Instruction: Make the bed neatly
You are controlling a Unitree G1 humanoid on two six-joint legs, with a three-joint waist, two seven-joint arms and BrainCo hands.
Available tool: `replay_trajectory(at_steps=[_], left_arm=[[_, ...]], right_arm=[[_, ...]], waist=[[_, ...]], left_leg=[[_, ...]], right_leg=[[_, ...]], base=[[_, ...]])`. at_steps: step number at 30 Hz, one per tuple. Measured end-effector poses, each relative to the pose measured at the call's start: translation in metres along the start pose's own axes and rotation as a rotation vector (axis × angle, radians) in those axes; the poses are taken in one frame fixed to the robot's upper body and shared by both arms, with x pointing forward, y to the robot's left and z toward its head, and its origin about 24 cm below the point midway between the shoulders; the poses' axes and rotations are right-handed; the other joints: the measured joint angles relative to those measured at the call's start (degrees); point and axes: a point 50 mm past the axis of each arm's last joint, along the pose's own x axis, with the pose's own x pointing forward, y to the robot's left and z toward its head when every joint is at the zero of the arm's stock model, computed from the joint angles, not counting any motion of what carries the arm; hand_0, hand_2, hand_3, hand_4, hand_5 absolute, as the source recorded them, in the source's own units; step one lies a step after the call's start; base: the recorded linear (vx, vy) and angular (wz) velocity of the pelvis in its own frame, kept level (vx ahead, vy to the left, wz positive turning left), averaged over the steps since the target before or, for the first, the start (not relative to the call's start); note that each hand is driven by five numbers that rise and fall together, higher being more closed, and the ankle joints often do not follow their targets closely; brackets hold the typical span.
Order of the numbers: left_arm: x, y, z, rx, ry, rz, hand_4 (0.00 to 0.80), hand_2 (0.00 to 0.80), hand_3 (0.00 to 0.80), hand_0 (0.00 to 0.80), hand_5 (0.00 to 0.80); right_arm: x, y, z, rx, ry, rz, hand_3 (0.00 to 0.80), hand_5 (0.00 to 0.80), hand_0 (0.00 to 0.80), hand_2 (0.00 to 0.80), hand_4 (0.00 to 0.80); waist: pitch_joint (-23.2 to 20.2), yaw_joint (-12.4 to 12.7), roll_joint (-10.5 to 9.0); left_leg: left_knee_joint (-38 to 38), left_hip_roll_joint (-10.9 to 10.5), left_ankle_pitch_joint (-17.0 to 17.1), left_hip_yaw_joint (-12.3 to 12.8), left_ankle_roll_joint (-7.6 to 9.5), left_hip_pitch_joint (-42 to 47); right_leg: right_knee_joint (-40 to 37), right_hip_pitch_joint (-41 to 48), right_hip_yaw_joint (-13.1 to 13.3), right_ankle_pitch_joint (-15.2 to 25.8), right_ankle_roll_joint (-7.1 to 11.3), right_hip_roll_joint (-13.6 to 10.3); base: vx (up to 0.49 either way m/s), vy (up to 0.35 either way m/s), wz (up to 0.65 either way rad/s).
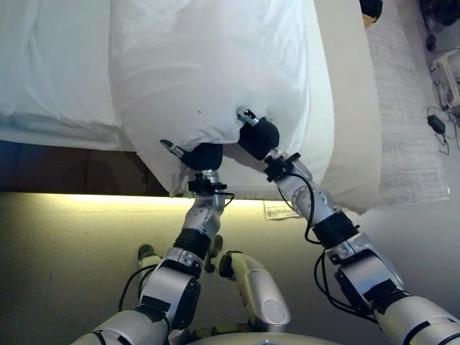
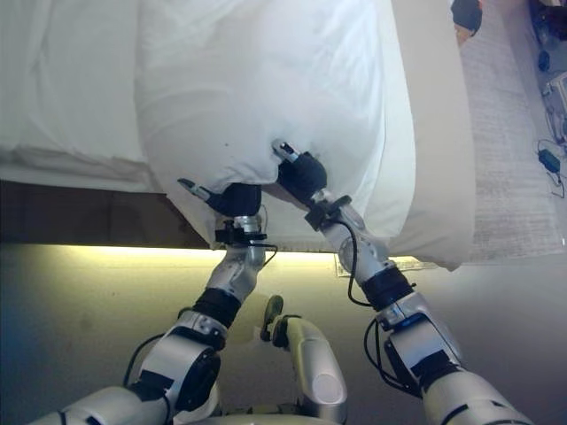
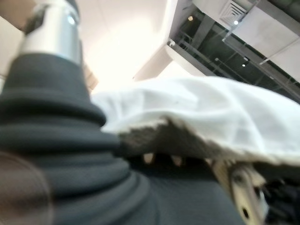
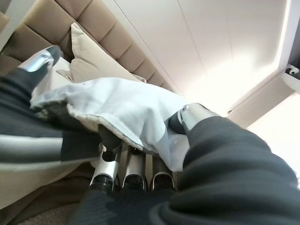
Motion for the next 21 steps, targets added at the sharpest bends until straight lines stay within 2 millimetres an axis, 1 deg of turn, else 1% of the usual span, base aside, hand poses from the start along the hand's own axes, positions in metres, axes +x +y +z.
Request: replay_trajectory(at_steps=[1, 3, 6, 9, 11, 12, 13, 16, 18, 20, 21], left_arm=[[-0.002, 0.0, 0.003, 0.005, -0.013, 0.005, 0.0, 0.0, 0.0, 0.0, 0.0], [-0.002, -0.001, 0.01, 0.02, -0.05, 0.015, 0.0, 0.0, 0.0, 0.0, 0.0], [-0.001, -0.004, 0.024, 0.057, -0.103, 0.043, 0.0, 0.0, 0.0, 0.0, 0.0], [-0.012, -0.001, 0.04, 0.088, -0.143, 0.124, 0.0, 0.0, 0.0, 0.0, 0.0], [-0.03, 0.003, 0.055, 0.104, -0.191, 0.179, 0.0, 0.0, 0.0, 0.0, 0.0], [-0.042, 0.005, 0.062, 0.106, -0.207, 0.208, 0.0, 0.0, 0.0, 0.0, 0.0], [-0.056, 0.008, 0.069, 0.106, -0.229, 0.244, 0.0, 0.0, 0.0, 0.0, 0.0], [-0.085, 0.009, 0.084, 0.098, -0.276, 0.303, 0.0, 0.0, 0.0, 0.0, 0.0], [-0.097, 0.008, 0.092, 0.092, -0.304, 0.318, 0.0, 0.0, 0.0, 0.0, 0.0], [-0.103, 0.006, 0.099, 0.089, -0.331, 0.32, 0.0, 0.0, 0.0, 0.0, 0.0], [-0.103, 0.004, 0.103, 0.094, -0.344, 0.313, 0.0, 0.0, 0.0, 0.0, 0.0]], right_arm=[[0.0, 0.0, -0.001, -0.011, 0.013, -0.002, 0.0, 0.0, 0.0, 0.0, 0.0], [-0.003, -0.003, -0.006, -0.037, 0.056, -0.013, 0.0, 0.0, 0.0, 0.0, 0.0], [-0.017, -0.013, -0.023, -0.045, 0.141, -0.051, 0.0, 0.0, 0.0, 0.0, 0.0], [-0.041, -0.028, -0.047, -0.026, 0.226, -0.129, 0.0, 0.0, 0.0, 0.0, 0.0], [-0.069, -0.043, -0.07, 0.011, 0.297, -0.209, 0.0, 0.0, 0.0, 0.0, 0.0], [-0.087, -0.049, -0.082, 0.038, 0.328, -0.253, 0.0, 0.0, 0.0, 0.0, 0.0], [-0.109, -0.055, -0.095, 0.071, 0.361, -0.303, 0.0, 0.0, 0.0, 0.0, 0.0], [-0.165, -0.065, -0.128, 0.161, 0.469, -0.435, 0.0, 0.0, 0.0, 0.0, 0.0], [-0.2, -0.067, -0.144, 0.226, 0.523, -0.518, 0.0, 0.0, 0.0, 0.0, 0.0], [-0.226, -0.067, -0.157, 0.292, 0.555, -0.595, 0.0, 0.0, 0.0, 0.0, 0.0], [-0.235, -0.067, -0.161, 0.315, 0.569, -0.622, 0.0, 0.0, 0.0, 0.0, 0.0]], waist=[[0.0, 0.0, 0.0], [0.0, 0.0, 0.02], [-0.9, 0.5, 0.56], [-1.8, 0.4, 1.48], [-2.7, 0.0, 2.45], [-3.7, -0.2, 3.06], [-5.0, -0.3, 3.85], [-7.9, -0.5, 5.26], [-10.1, -0.5, 6.08], [-11.9, -0.5, 6.71], [-12.5, -0.6, 7.01]], left_leg=[[-0.6, -0.1, 0.1, 0.0, -0.01, 0.8], [-1.7, -0.3, 0.3, 0.1, -0.07, 2.5], [-3.6, -0.8, 0.8, 0.2, -0.09, 4.4], [-5.9, -1.7, 1.7, 0.4, 0.15, 7.0], [-8.0, -2.2, 2.1, 0.5, 0.29, 9.9], [-8.9, -2.4, 2.1, 0.6, 0.39, 10.9], [-10.1, -2.6, 2.2, 0.9, 0.51, 12.1], [-13.7, -3.2, 2.9, 2.0, 0.81, 16.0], [-16.5, -3.8, 3.6, 2.3, 0.97, 18.5], [-18.4, -4.2, 4.1, 2.7, 1.09, 20.1], [-19.2, -4.3, 4.2, 2.8, 1.12, 20.8]], right_leg=[[-0.4, 0.7, -0.1, 0.0, 0.03, 0.0], [-1.3, 2.3, -0.2, 0.0, 0.09, -0.1], [-2.4, 4.0, -0.4, 0.1, 0.25, -0.3], [-3.5, 6.0, -0.7, 0.2, 0.61, -1.1], [-5.5, 8.8, -0.7, 0.5, 1.15, -1.3], [-6.4, 9.9, -0.7, 0.7, 1.42, -1.3], [-7.5, 10.9, -0.7, 0.8, 1.67, -1.3], [-10.4, 14.2, -0.2, 1.4, 2.44, -1.5], [-12.2, 16.1, -0.3, 1.7, 2.88, -1.8], [-13.5, 17.3, -0.2, 1.9, 3.19, -1.9], [-14.2, 17.9, -0.2, 2.0, 3.32, -1.9]], base=[[0.063, 0.037, 0.05], [0.059, 0.043, 0.05], [0.058, 0.058, 0.07], [-0.004, 0.094, 0.08], [0.087, 0.126, 0.06], [0.094, 0.145, 0.01], [0.094, 0.142, -0.04], [0.097, 0.149, -0.05], [0.064, 0.122, 0.01], [0.039, 0.097, -0.02], [0.031, 0.082, -0.03]])
